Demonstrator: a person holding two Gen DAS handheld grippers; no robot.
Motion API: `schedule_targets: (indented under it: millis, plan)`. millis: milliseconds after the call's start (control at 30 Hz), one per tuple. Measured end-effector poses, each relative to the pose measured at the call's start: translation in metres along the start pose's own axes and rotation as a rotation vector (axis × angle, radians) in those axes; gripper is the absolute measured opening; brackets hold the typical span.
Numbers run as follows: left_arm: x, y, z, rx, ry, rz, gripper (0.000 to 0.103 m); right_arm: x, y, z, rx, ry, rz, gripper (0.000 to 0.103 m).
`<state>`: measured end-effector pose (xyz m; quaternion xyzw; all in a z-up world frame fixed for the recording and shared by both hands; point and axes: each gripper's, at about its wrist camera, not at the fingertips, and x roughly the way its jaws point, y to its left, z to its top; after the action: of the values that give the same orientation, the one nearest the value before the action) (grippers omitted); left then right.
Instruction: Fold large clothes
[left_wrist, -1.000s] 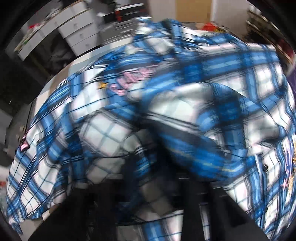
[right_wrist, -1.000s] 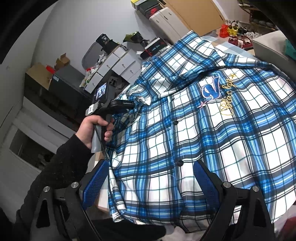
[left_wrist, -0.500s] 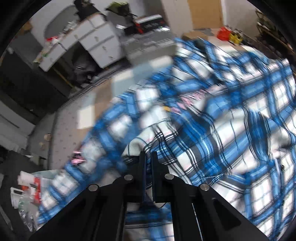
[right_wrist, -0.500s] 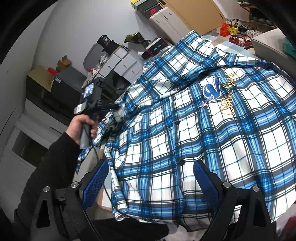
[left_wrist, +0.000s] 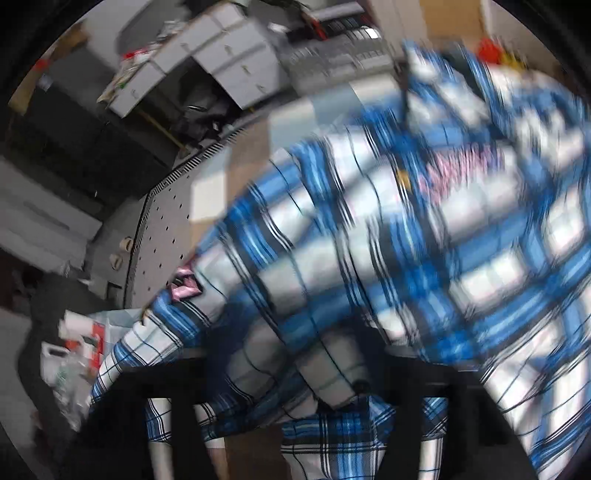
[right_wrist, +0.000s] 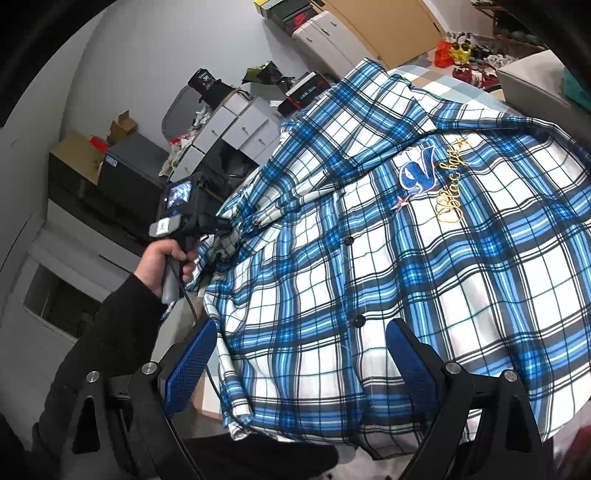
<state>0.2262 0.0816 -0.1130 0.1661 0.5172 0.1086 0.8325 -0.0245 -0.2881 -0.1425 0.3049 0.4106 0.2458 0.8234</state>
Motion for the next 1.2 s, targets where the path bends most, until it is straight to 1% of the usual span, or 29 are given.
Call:
schedule_targets:
  millis: [33, 100, 167, 233, 267, 300, 333, 400, 433, 467, 533, 567, 600, 667, 700, 733, 767, 800, 833, 867, 933, 967, 1000, 1033, 1067, 1100, 1133, 1167, 1200]
  plan:
    - [-0.009, 0.010, 0.004, -0.040, -0.039, 0.001, 0.082, 0.000, 0.001, 0.000, -0.002, 0.000, 0.005, 0.094]
    - [-0.024, 0.017, 0.013, -0.090, -0.086, -0.008, 0.081, 0.000, 0.003, -0.001, -0.001, 0.002, 0.015, 0.094]
    - [-0.035, 0.007, 0.024, -0.080, -0.116, -0.029, 0.081, 0.000, 0.005, -0.002, -0.001, 0.007, 0.027, 0.094]
    - [-0.046, -0.026, 0.031, 0.007, -0.141, -0.076, 0.081, 0.001, 0.007, -0.003, -0.008, 0.013, 0.036, 0.094]
    - [-0.049, -0.040, 0.033, 0.055, -0.152, -0.087, 0.081, 0.002, 0.008, -0.002, -0.013, 0.015, 0.036, 0.094]
    - [-0.055, -0.063, 0.035, 0.121, -0.171, -0.095, 0.081, 0.002, 0.009, -0.002, -0.017, 0.017, 0.035, 0.094]
    - [-0.061, -0.081, 0.033, 0.166, -0.191, -0.098, 0.082, 0.002, 0.009, -0.002, -0.017, 0.017, 0.034, 0.094]
    - [-0.062, -0.112, 0.036, 0.233, -0.224, -0.103, 0.082, 0.001, 0.006, -0.001, -0.008, 0.017, 0.031, 0.094]
    - [-0.056, -0.127, 0.037, 0.262, -0.221, -0.110, 0.082, 0.001, 0.003, -0.001, 0.001, 0.017, 0.028, 0.094]
    - [-0.050, -0.132, 0.038, 0.270, -0.192, -0.125, 0.082, 0.000, 0.001, 0.001, 0.008, 0.015, 0.024, 0.094]
    - [-0.020, -0.143, 0.036, 0.269, -0.093, -0.186, 0.081, -0.001, -0.004, 0.003, 0.016, 0.009, 0.009, 0.094]
    - [-0.009, -0.146, 0.033, 0.261, -0.063, -0.207, 0.081, -0.002, -0.006, 0.004, 0.018, 0.005, -0.001, 0.094]
    - [0.000, -0.147, 0.030, 0.250, -0.045, -0.218, 0.084, -0.003, -0.008, 0.006, 0.016, 0.000, -0.011, 0.094]
    - [0.005, -0.133, 0.025, 0.171, -0.077, -0.264, 0.083, -0.006, -0.009, 0.012, -0.005, -0.013, -0.028, 0.094]
    - [0.008, -0.126, 0.024, 0.140, -0.054, -0.303, 0.083, -0.009, -0.008, 0.018, -0.030, -0.033, -0.053, 0.094]
    - [0.015, -0.117, 0.021, 0.091, -0.023, -0.370, 0.083, -0.012, -0.007, 0.025, -0.058, -0.055, -0.076, 0.094]
    - [0.023, -0.106, 0.017, 0.032, -0.007, -0.429, 0.084, -0.016, -0.005, 0.040, -0.087, -0.085, -0.113, 0.094]
    - [0.025, -0.097, 0.015, -0.010, -0.021, -0.453, 0.085, -0.018, -0.003, 0.053, -0.106, -0.099, -0.138, 0.094]
    - [0.027, -0.090, 0.011, -0.027, -0.049, -0.462, 0.085, -0.021, 0.002, 0.070, -0.142, -0.121, -0.161, 0.094]
    - [0.028, -0.087, 0.008, -0.019, -0.071, -0.470, 0.085, -0.023, 0.009, 0.091, -0.203, -0.161, -0.196, 0.094]
    - [0.029, -0.085, 0.003, 0.012, -0.112, -0.461, 0.085, -0.019, 0.029, 0.138, -0.317, -0.240, -0.308, 0.094]
    - [0.028, -0.083, -0.002, 0.013, -0.128, -0.461, 0.085, -0.007, 0.043, 0.170, -0.394, -0.258, -0.343, 0.096]
    - [0.029, -0.081, -0.004, 0.007, -0.142, -0.466, 0.085, 0.009, 0.056, 0.194, -0.468, -0.247, -0.367, 0.096]
    - [0.030, -0.077, -0.006, -0.001, -0.159, -0.478, 0.085, 0.023, 0.064, 0.210, -0.521, -0.235, -0.383, 0.096]
    - [0.027, -0.077, -0.010, -0.010, -0.173, -0.495, 0.086, 0.045, 0.073, 0.231, -0.579, -0.204, -0.382, 0.096]
    - [0.028, -0.072, -0.013, -0.021, -0.192, -0.521, 0.089, 0.080, 0.082, 0.255, -0.638, -0.127, -0.383, 0.095]
    - [0.029, -0.067, -0.017, -0.033, -0.217, -0.556, 0.090, 0.109, 0.087, 0.269, -0.679, -0.059, -0.400, 0.094]
    - [0.031, -0.059, -0.019, -0.059, -0.230, -0.599, 0.090, 0.140, 0.091, 0.283, -0.724, 0.000, -0.431, 0.093]
    - [0.034, -0.051, -0.018, -0.087, -0.232, -0.640, 0.090, 0.164, 0.093, 0.293, -0.756, 0.036, -0.456, 0.093]
